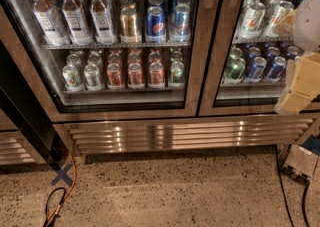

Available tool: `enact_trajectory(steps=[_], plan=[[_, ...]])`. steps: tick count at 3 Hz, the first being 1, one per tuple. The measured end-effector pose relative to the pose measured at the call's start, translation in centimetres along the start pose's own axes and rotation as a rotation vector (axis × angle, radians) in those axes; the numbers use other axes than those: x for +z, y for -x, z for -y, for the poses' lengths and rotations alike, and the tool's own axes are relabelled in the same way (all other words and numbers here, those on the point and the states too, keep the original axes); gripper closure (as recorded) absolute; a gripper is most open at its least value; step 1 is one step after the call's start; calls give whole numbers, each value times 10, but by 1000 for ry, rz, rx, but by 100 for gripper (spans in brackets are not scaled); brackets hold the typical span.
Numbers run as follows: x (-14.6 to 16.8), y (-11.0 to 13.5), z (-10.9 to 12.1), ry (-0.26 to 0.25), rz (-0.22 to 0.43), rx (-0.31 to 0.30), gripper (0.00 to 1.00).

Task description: Open left fridge door

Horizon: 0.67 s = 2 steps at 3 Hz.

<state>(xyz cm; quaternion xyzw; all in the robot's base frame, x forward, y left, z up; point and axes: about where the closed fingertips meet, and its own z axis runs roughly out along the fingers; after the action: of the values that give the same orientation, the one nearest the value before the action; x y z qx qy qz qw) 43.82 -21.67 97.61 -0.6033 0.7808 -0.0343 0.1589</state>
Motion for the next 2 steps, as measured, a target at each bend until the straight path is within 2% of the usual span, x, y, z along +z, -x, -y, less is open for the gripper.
enact_trajectory(steps=[1,2], plan=[[-3,2,5,-18,13,3,0],[-6,14,34,-68,56,12,0]])
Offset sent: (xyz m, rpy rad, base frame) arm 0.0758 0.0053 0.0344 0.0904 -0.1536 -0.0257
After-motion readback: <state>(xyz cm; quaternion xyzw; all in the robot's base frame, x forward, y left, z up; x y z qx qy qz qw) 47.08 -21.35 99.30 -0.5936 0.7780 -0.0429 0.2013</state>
